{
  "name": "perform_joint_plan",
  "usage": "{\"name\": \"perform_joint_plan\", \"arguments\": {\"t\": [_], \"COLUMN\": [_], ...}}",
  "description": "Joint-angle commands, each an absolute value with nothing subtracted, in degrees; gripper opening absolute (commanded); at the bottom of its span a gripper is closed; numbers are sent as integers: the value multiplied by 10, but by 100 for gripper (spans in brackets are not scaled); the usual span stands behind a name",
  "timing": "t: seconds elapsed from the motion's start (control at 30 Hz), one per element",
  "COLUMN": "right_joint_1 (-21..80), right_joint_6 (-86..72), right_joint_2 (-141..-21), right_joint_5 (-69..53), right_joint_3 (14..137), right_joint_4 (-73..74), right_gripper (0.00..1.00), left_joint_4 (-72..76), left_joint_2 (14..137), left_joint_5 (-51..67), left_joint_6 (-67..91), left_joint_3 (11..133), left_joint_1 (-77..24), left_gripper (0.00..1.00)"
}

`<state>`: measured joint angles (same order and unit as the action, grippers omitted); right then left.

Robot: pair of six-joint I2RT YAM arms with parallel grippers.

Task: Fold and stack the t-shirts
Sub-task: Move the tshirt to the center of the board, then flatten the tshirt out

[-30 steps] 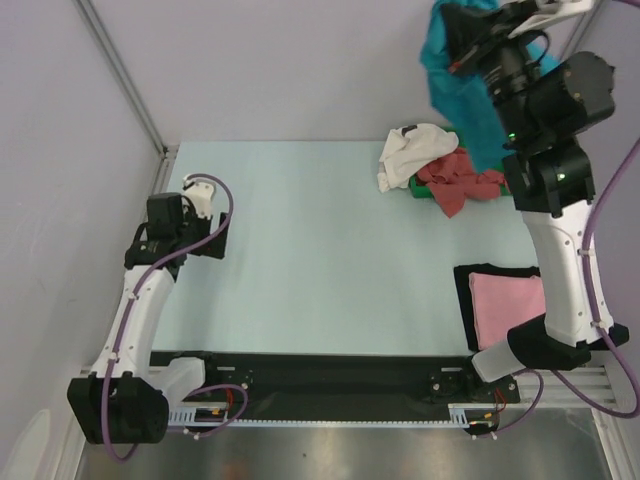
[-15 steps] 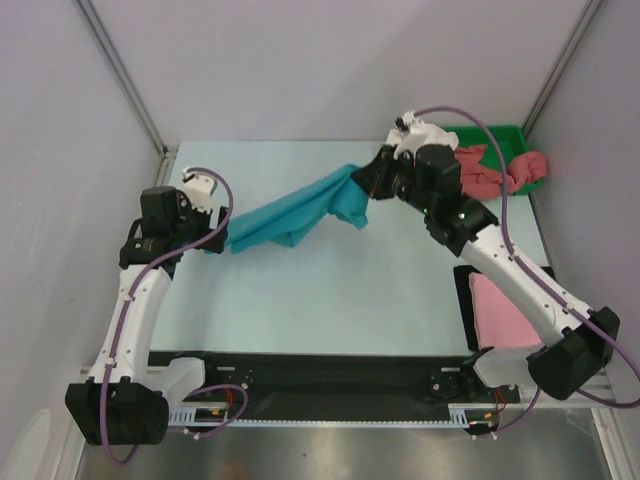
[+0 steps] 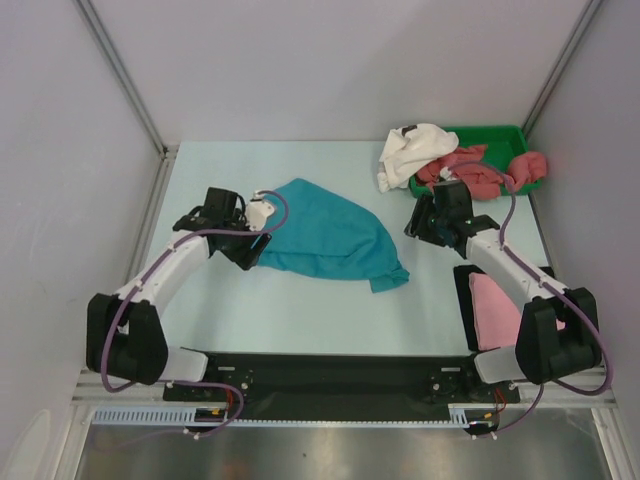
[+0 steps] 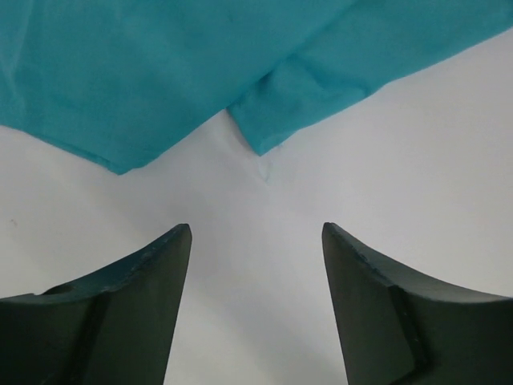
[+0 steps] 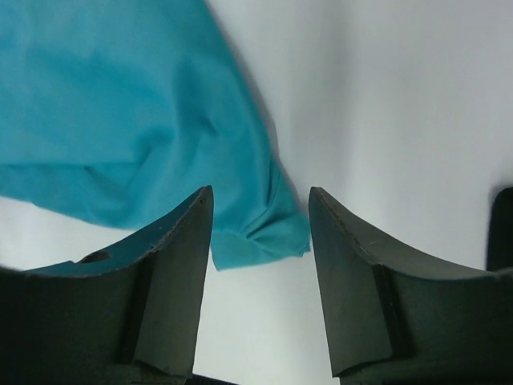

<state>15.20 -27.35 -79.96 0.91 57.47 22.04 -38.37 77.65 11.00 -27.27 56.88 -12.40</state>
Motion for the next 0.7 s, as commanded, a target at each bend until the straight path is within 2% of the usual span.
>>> {"name": "perform_joint_plan", "arguments": {"t": [0.0,0.07,0.23,0.47,0.53,0.57,0.6,0.67], "right_joint_1": [192,209,230,243,236,232,232,229], "right_joint_6": [-250,-263,-294,-307,-304,-303,-301,-289], "right_joint_2": [-762,-764,-780,-804,-822,-827,-831,-846], "right_joint_5": [7,25,20,-22,-26,-25,-23,-19], "right_joint_3": [547,533,490,439,428,427,426,427], "right_joint_4": [227,241,271,234,208,201,193,163], "right_gripper": [56,60,64,68,65,62,56,52], "left_joint_4": [-331,-299,-218,-191,-193,-193,-193,-205], "left_joint_2": [798,820,896,980,995,998,999,994], "left_joint_5": [40,-11,-77,-70,-48,-44,-33,-13], "left_joint_6": [-326,-344,-355,-371,-373,-371,-369,-355], "left_joint_3": [557,541,548,572,572,571,572,578], "left_joint_1": [-122,-122,-122,-127,-134,-136,-138,-139], "left_gripper": [73,78,79,77,66,56,34,13]}}
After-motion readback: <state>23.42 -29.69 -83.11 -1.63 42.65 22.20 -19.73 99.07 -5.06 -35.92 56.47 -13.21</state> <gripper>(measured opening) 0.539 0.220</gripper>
